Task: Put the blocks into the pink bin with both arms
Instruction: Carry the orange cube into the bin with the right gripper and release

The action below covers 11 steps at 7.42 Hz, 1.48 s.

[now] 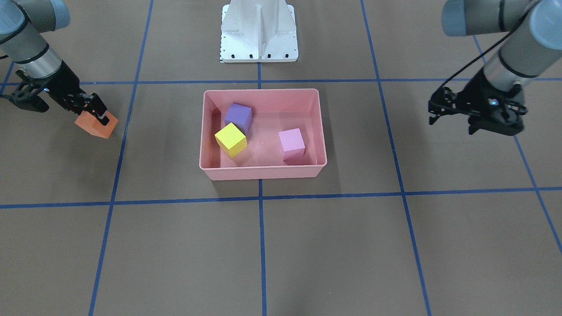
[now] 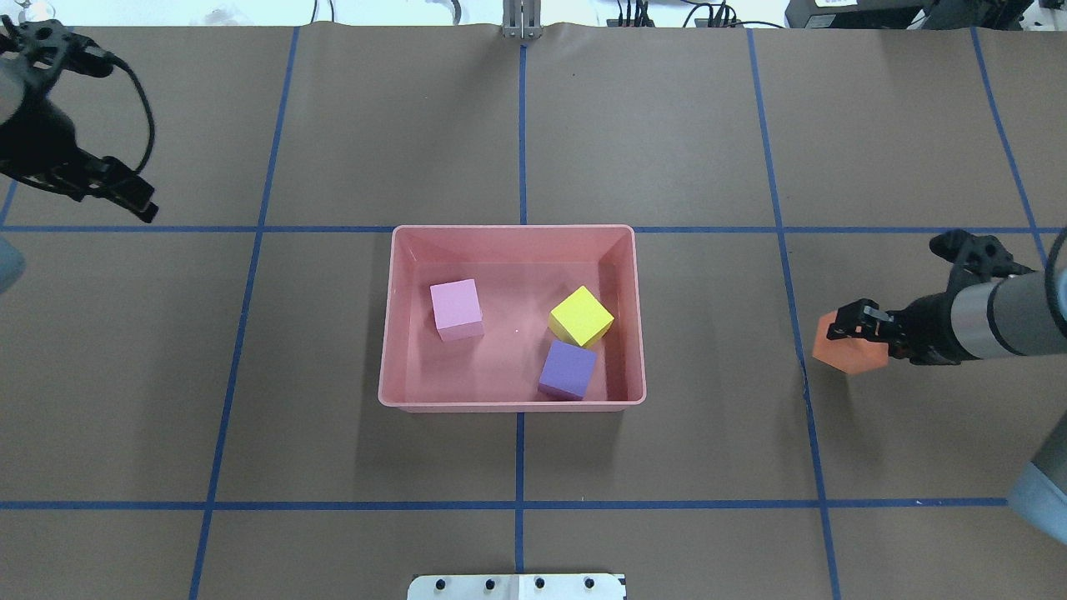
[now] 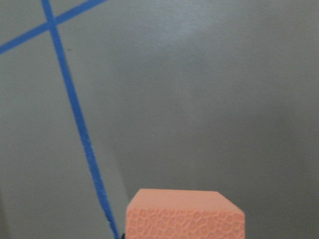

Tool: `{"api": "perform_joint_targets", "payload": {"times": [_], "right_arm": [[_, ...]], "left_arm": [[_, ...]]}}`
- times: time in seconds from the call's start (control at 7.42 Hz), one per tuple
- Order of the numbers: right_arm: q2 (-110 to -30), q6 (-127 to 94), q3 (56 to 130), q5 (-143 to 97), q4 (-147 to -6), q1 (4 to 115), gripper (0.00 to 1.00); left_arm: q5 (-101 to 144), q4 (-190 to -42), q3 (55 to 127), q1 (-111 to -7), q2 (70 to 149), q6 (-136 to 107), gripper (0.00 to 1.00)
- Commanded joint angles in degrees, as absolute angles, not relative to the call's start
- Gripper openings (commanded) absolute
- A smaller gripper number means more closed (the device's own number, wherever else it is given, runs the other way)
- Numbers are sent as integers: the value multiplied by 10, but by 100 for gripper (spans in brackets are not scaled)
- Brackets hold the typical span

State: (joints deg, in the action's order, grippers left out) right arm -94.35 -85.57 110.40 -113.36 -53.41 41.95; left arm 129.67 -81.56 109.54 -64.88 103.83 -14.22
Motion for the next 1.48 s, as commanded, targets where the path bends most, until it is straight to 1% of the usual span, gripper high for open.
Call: {"api": "perform_joint_targets", "payload": {"times": [0.0,0.13,0.27,0.54,0.67,0.81,0.94,1.21,1.35], "right_arm": [[-755,-855,1102,-1149,-725,432,0],[-675,-855,1102,-1148,-810,431,0],[-611,-856,1100,-1145,-875,429,0],[-545,-868,1083,-1140,-888,400,0],[-522,-872,1074,-1126,-888,376,2],[-492,-874,1054,-1104,-889,348,38],[-480,-891,1046,-1058,-889,324,99],[-488,-893,1047,-1049,-892,316,100],[-482,-887,1056,-1050,-929,316,100]], "left_arm": [[1299,-818,1047,-739,993,39,100],[1299,-821,1011,-767,991,109,100],[1300,-822,978,-788,991,166,100],[1296,-827,927,-814,991,180,100],[1296,-831,893,-828,988,182,100],[1296,-856,882,-833,985,184,100],[1298,-861,881,-834,985,183,100],[1298,-861,880,-833,985,181,100],[1298,-861,880,-833,984,181,100]]}}
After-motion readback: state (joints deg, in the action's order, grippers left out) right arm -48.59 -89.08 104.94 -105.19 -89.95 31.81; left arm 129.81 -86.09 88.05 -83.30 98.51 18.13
